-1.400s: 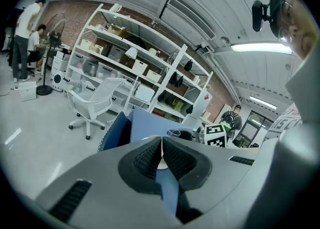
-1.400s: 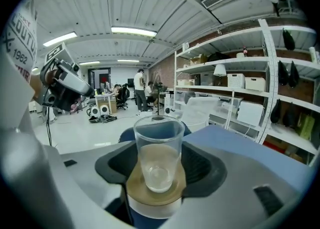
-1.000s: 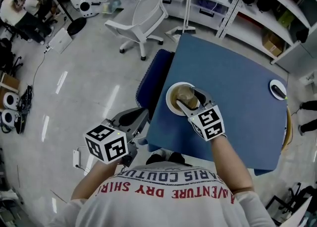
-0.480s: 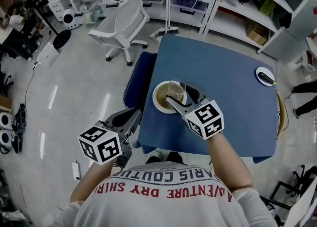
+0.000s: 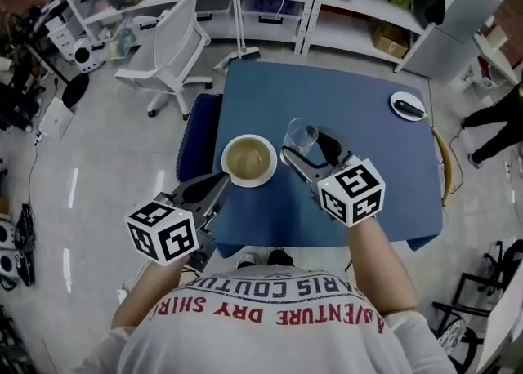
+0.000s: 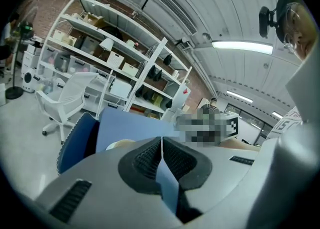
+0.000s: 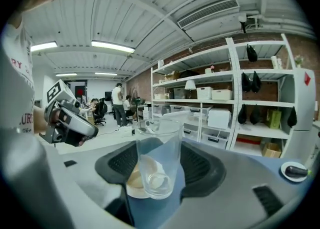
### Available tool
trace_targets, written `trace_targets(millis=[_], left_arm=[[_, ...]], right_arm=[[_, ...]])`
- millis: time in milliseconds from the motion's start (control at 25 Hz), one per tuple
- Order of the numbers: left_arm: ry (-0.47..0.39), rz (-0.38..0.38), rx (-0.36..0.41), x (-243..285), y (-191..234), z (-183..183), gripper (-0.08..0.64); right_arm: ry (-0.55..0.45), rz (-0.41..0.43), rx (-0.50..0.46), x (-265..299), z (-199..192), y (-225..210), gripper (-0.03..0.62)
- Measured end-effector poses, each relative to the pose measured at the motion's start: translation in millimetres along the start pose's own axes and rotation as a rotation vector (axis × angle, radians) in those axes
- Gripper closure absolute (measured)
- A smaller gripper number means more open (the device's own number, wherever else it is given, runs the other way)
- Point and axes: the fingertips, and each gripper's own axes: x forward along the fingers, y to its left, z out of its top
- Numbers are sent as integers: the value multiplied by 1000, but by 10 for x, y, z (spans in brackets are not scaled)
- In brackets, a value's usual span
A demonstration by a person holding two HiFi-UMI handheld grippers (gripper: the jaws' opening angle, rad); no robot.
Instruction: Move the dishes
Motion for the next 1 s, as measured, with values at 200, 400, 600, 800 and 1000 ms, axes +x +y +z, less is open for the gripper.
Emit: trace_targets(millis=[200, 400, 600, 800, 1000], left_arm=[[36, -60, 25, 241, -190, -38, 528], [71, -100, 46, 457, -378, -107, 528], [101, -118, 55, 645, -469, -165, 528], [127, -122, 57, 764, -510, -212, 528], [148, -112, 52, 843, -494, -281, 528]], right_arm=[[12, -99, 35, -281, -163, -328, 321], [42, -180, 66, -535, -456, -621, 321], [80, -238, 105, -690, -779, -876, 321], [107, -276, 137, -777, -1070, -1046, 321], [132, -335, 146, -836, -1340, -1219, 321]])
